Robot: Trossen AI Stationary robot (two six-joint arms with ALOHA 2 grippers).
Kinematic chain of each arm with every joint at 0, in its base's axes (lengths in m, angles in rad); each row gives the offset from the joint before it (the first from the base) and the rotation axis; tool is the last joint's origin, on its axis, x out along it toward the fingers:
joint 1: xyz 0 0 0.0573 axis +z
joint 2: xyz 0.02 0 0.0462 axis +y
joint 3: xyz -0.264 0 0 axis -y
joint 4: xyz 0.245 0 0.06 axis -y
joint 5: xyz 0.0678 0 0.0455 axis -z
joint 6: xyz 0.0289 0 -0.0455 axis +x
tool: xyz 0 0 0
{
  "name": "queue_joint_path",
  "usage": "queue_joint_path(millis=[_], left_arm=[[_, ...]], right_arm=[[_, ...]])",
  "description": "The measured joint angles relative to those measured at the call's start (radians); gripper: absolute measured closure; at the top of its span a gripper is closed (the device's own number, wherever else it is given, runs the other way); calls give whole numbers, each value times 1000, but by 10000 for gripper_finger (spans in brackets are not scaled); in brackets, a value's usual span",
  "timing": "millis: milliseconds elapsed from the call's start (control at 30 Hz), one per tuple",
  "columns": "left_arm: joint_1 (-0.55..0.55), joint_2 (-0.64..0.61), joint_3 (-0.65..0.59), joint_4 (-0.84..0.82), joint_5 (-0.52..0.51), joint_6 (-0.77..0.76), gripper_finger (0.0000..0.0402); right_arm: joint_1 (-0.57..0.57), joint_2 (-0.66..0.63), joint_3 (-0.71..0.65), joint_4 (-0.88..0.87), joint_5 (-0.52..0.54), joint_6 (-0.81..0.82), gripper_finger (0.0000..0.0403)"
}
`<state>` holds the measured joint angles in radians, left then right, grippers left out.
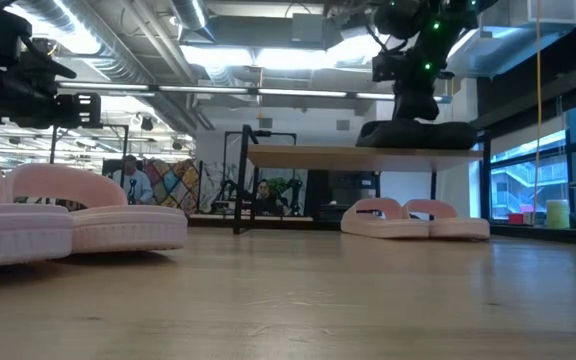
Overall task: Pick and place slides into the shelf
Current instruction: Put the black slipper on the shelf, then put the pink slipper under the shelf
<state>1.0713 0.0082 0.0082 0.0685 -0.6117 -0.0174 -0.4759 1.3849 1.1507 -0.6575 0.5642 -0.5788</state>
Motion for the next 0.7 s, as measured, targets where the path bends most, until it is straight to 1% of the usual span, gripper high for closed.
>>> queue_joint_path(millis=[167, 333, 433, 700], left_arm=[[0, 0, 0, 0, 0, 0, 267], [0, 0, 0, 0, 0, 0, 267], [0, 0, 0, 0, 0, 0, 267], [0, 0, 0, 0, 0, 0, 267]], right_arm=[[0, -36, 0, -5, -1, 21, 250], [1, -61, 0, -4, -1, 24, 217], [1, -79, 1, -2, 1, 24, 209], [1, -111, 3, -5, 6, 63, 208]])
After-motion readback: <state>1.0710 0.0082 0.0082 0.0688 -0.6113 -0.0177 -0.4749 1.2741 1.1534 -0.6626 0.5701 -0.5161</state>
